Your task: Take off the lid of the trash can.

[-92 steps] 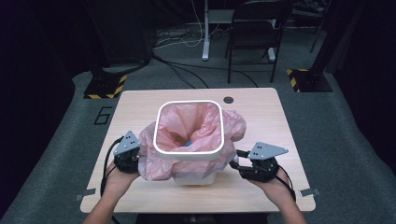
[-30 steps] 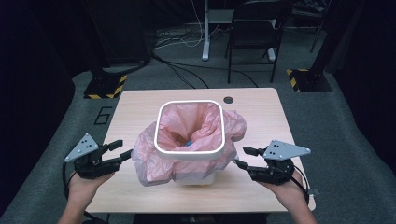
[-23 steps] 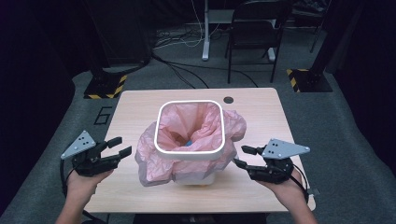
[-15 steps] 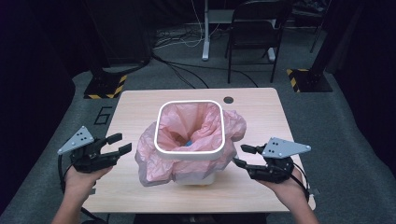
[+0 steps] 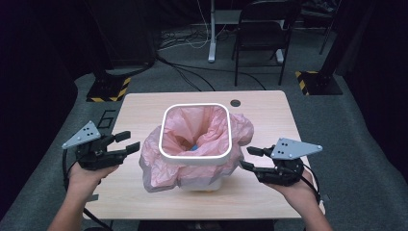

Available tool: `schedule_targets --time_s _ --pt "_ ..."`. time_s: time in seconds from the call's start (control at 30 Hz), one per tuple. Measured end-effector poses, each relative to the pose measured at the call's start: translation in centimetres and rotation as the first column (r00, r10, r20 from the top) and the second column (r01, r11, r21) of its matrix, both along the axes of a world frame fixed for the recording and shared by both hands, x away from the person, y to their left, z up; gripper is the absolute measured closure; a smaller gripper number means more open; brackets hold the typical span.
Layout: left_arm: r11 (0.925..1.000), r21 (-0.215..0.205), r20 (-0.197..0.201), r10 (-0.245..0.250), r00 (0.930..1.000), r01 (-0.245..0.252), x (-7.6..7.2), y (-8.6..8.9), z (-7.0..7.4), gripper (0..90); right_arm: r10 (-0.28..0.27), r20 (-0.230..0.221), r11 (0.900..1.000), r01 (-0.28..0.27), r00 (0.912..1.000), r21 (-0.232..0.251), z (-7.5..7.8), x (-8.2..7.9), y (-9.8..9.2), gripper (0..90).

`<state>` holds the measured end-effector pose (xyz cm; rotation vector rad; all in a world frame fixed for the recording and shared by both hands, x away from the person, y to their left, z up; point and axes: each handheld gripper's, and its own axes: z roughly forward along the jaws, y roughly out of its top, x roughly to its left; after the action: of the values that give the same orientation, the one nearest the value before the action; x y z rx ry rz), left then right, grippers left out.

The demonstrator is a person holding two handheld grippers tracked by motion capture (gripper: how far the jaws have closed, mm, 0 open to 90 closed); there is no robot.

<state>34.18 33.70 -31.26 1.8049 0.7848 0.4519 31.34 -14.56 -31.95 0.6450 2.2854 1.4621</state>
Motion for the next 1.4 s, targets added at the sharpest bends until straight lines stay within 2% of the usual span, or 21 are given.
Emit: schedule_targets --time_s 0.3,0.7,0.9,1.0,1.1,1.4 --pt "0.9996 0.001 0.007 -0.030 0.9995 0.030 0.8 -0.6 1.2 43.1 0.027 0.008 1.000 -0.027 0.9996 0.014 1.2 -0.2 0.1 49.2" --pt "0.9975 -0.017 0.001 -0.068 0.9977 0.068 1.8 -1.3 2.7 46.5 0.093 0.012 0.996 -0.093 0.9956 0.015 2.9 -0.3 0.9 52.8" --pt "0.9963 -0.007 0.002 -0.085 0.9964 0.085 2.3 -2.0 3.2 46.7 0.108 0.012 0.994 -0.108 0.9941 0.017 3.4 -0.3 1.1 52.7" --pt "0.9958 0.000 0.006 -0.091 0.9958 0.091 2.6 -2.2 3.4 47.4 0.122 0.010 0.992 -0.122 0.9925 0.017 3.7 -0.3 1.2 54.0" --pt "0.9956 0.002 0.012 -0.093 0.9956 0.093 2.9 -2.5 3.8 47.5 0.141 -0.012 0.990 -0.141 0.9899 0.023 4.0 -0.1 1.3 54.3" --pt "0.9947 0.003 0.033 -0.103 0.9942 0.103 4.0 -3.2 4.6 48.1 0.173 0.009 0.984 -0.174 0.9848 0.033 5.1 -0.1 1.6 58.9"
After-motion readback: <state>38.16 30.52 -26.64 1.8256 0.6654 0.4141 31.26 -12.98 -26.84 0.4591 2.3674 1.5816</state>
